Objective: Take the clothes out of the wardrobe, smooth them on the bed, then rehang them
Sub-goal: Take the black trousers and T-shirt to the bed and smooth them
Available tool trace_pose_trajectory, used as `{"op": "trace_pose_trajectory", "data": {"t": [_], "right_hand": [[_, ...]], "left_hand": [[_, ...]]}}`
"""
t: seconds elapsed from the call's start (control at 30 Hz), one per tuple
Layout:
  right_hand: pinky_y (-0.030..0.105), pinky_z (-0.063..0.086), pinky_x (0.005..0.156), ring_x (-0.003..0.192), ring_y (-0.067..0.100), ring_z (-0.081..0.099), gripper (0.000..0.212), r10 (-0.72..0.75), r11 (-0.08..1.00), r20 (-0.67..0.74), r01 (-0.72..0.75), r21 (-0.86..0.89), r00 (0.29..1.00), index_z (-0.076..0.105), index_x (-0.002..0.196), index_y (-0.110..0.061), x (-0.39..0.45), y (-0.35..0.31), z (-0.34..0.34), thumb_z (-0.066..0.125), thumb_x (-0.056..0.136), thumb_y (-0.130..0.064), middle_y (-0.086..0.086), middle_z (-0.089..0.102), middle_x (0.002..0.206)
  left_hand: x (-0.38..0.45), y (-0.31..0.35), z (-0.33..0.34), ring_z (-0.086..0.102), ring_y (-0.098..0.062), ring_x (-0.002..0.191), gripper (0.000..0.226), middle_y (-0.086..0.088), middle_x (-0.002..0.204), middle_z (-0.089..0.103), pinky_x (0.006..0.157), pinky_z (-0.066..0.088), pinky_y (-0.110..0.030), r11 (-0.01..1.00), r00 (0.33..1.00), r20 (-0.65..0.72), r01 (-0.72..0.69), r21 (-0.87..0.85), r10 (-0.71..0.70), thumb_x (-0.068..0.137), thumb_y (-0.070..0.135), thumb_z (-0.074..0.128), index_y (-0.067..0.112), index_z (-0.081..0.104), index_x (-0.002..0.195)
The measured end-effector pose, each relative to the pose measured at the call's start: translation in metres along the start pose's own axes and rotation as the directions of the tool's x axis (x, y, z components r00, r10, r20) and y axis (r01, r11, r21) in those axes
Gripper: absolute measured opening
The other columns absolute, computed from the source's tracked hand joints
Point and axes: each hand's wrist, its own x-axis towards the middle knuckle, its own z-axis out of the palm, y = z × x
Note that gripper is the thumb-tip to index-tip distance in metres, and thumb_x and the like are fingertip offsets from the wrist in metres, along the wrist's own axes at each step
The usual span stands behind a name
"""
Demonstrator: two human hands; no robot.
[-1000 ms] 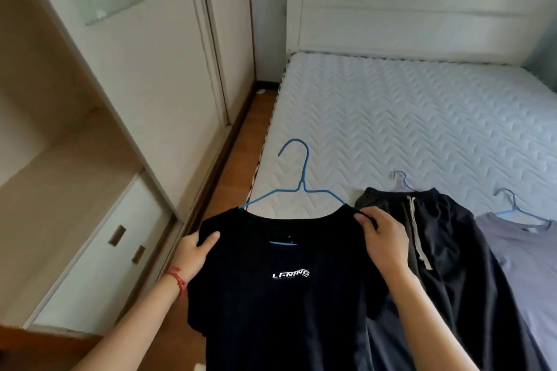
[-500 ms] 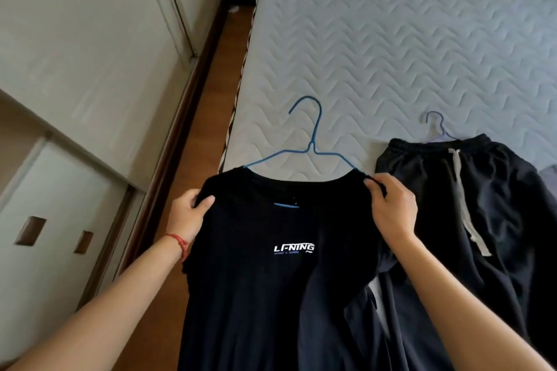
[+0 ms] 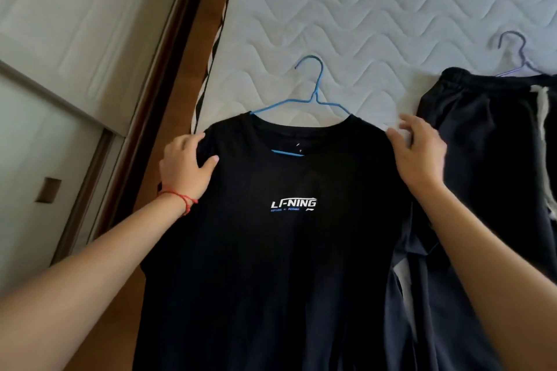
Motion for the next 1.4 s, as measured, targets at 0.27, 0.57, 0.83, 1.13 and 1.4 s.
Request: {"op": "trace_pose_trajectory", "data": {"t": [0.27, 0.57, 0.83, 1.13, 1.4], "right_hand": [[0.035, 0.04, 0.088, 0.102, 0.033, 0.057, 0.024, 0.171, 0.985, 0.006, -0.171, 0.032, 0.985, 0.066, 0.104, -0.005, -0.075, 0.058, -0.034, 0.053, 0.092, -0.021, 0.013, 0.065, 0.102], [0.023, 0.046, 0.077, 0.09, 0.007, 0.055, 0.039, 0.333, 0.921, 0.419, -0.386, 0.048, 0.845, 0.063, 0.107, -0.012, -0.078, 0.055, -0.058, 0.07, 0.078, -0.037, -0.009, 0.059, 0.094], [0.027, 0.049, 0.053, 0.05, 0.017, 0.061, 0.027, 0.453, 0.644, 0.448, -0.63, 0.433, 0.771, 0.068, 0.064, -0.005, -0.09, 0.066, -0.133, 0.073, 0.075, -0.029, 0.006, 0.065, 0.057], [0.004, 0.037, 0.062, 0.077, 0.006, 0.054, 0.027, 0.377, 0.898, 0.18, -0.406, 0.167, 0.908, 0.061, 0.079, -0.013, -0.109, 0.114, -0.115, 0.074, 0.073, -0.036, -0.007, 0.056, 0.089], [0.019, 0.048, 0.06, 0.071, 0.018, 0.062, 0.006, 0.306, 0.844, 0.313, -0.408, 0.348, 0.899, 0.068, 0.071, -0.008, -0.122, 0.134, -0.13, 0.073, 0.073, -0.008, 0.003, 0.067, 0.066]], "left_hand": [[-0.039, 0.089, 0.036, 0.049, -0.035, 0.124, 0.048, -0.012, 0.133, 0.054, 0.094, 0.044, -0.051, 0.892, 0.894, 0.014, -0.447, 0.074, 0.447, 0.082, 0.037, 0.044, 0.013, 0.059, 0.12], [-0.065, 0.119, 0.099, 0.016, -0.025, 0.144, 0.067, 0.001, 0.156, 0.019, 0.112, 0.015, -0.055, 0.881, 0.895, 0.296, -0.407, 0.241, 0.333, 0.085, 0.055, 0.014, 0.028, 0.019, 0.146], [-0.067, 0.121, 0.1, 0.005, -0.022, 0.146, 0.062, 0.003, 0.158, 0.008, 0.115, 0.006, -0.052, 0.884, 0.909, 0.266, -0.387, 0.261, 0.319, 0.092, 0.052, 0.023, 0.027, 0.011, 0.147], [-0.068, 0.125, 0.096, -0.003, -0.022, 0.146, 0.062, 0.003, 0.158, -0.001, 0.116, 0.001, -0.05, 0.876, 0.91, 0.293, -0.378, 0.299, 0.293, 0.095, 0.047, 0.027, 0.027, 0.002, 0.148], [-0.069, 0.128, 0.094, -0.005, -0.022, 0.146, 0.062, 0.003, 0.158, -0.004, 0.116, 0.002, -0.05, 0.87, 0.911, 0.312, -0.37, 0.327, 0.27, 0.095, 0.046, 0.025, 0.027, 0.0, 0.148]]}}
